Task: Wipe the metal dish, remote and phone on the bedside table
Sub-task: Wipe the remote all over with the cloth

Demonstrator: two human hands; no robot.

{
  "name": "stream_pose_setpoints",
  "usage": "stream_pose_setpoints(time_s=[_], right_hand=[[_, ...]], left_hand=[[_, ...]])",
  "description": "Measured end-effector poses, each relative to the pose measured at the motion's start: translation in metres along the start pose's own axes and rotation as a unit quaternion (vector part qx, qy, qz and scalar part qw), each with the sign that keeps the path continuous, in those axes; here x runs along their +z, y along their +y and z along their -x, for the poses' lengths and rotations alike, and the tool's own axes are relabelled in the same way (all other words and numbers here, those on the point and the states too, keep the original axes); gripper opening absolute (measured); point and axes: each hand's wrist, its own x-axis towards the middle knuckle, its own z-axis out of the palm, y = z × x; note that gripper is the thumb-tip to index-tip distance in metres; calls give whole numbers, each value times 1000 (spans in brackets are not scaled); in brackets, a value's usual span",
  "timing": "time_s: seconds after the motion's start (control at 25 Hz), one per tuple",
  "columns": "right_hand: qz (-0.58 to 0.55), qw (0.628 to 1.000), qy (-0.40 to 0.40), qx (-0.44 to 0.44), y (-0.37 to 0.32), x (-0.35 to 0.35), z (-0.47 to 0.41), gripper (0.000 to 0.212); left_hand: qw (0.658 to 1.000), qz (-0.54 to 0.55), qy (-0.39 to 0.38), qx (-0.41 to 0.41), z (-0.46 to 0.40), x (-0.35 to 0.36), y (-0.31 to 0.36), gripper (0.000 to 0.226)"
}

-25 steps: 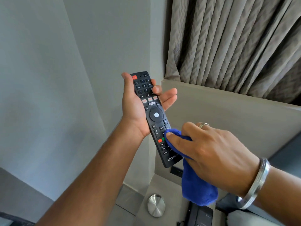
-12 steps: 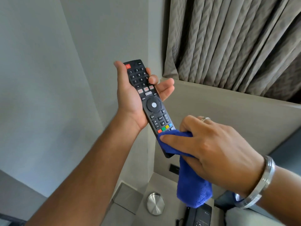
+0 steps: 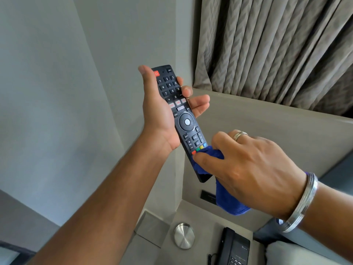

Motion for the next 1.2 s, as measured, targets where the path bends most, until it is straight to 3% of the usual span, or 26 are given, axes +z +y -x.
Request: stream_pose_setpoints(time_s=[0.4,0.56,0.64,0.68,0.8,0.84,0.92,1.04,1.2], right_hand=[[41,999,-12,-1,20,9,3,33],[63,986,-133,81,33,24,9,30],[52,978,-155,131,33,21,16,29],[19,983,-123,138,32,15,19,28],[-83,983,83,143,19,-5,25,26],[-96,981,103,133,11,-12,22,25],[-80,990,74,92,-7,-12,18,23],[-48,997,0,55,-21,3,19,40],[-71,993,57,82,-9,18,22,44]], left_hand=[[1000,13,-27,-4,3,-2,4,75],[998,60,-18,-29,3,-4,3,73],[998,55,2,-22,0,-10,6,73],[998,50,13,-23,-1,-13,7,73],[999,33,16,-36,-2,-13,1,73],[999,31,13,-39,-2,-11,-2,73],[999,38,3,-39,-2,-4,-6,73],[999,43,-18,-20,-2,0,-8,76],[998,59,-26,-11,-1,-3,-5,77]])
